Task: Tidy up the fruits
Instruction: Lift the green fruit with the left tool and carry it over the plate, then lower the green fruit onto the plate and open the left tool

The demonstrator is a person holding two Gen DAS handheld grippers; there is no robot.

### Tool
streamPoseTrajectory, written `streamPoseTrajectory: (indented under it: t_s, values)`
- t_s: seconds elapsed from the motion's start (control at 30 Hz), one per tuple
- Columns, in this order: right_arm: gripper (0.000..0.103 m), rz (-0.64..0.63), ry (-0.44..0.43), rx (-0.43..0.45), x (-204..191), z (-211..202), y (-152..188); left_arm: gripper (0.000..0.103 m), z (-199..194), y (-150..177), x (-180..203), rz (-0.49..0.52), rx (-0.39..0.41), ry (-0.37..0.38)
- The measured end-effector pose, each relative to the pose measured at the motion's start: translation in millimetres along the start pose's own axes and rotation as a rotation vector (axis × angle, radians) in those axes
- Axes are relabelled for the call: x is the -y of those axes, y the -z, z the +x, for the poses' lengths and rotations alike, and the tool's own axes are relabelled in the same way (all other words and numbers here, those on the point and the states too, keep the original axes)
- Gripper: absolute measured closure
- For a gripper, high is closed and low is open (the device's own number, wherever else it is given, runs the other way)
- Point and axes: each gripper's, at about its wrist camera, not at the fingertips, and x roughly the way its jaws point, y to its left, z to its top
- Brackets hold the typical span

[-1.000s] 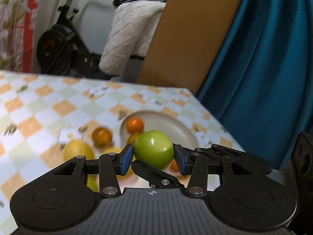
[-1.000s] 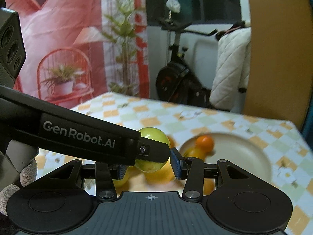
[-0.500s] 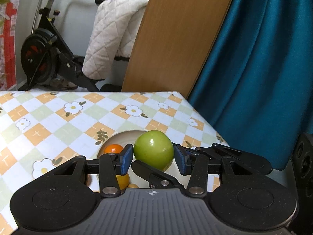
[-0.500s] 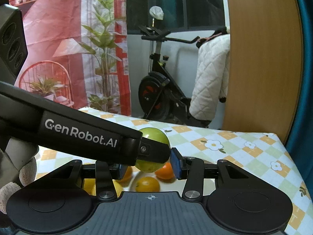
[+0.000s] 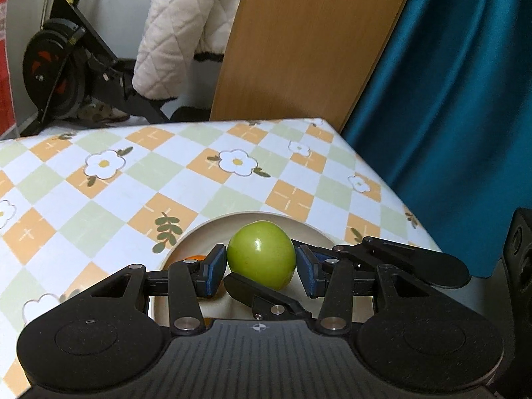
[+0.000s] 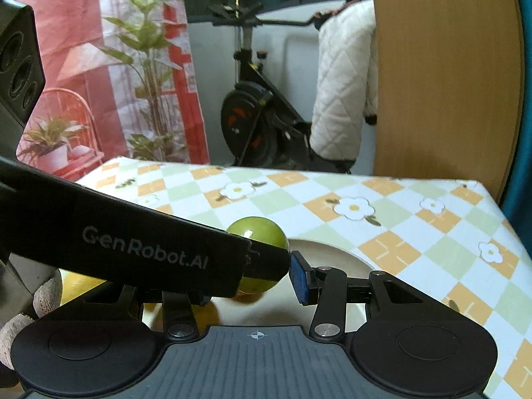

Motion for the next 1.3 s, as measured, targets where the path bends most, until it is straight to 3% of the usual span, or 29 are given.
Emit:
streamPoseTrajectory:
  t_s: [0.33,0.73,1.13,1.2,1.3]
  values:
    - [0.062,0.025,0.012,-0.102,18.0,33.5,-6.7,0.054,33.4,-12.0,-6.7,0.02,-0.049,-0.023]
    - [0.063,0.048,-0.011,-0.148,19.0,48.9,-16.0,0.054,44.9,-18.1,-17.8,-0.001,-0.07,-0.061]
    - [0.061,0.093,0.0,-0.138,22.1,32.0,-16.0,0.054,24.7,-23.2,-18.8,-0.014,-0.029,-0.08]
    - [0.058,0.109,0.011,-0.13,23.6,23.1,-14.9,0.053,12.2,-24.3,-19.3,-0.02,-0.011,-0.083]
    - [0.044,0.138,0.032,-0.108,23.9,4.1,-11.3,0.052,-11.2,-22.7,-20.7,-0.034,0.021,-0.093]
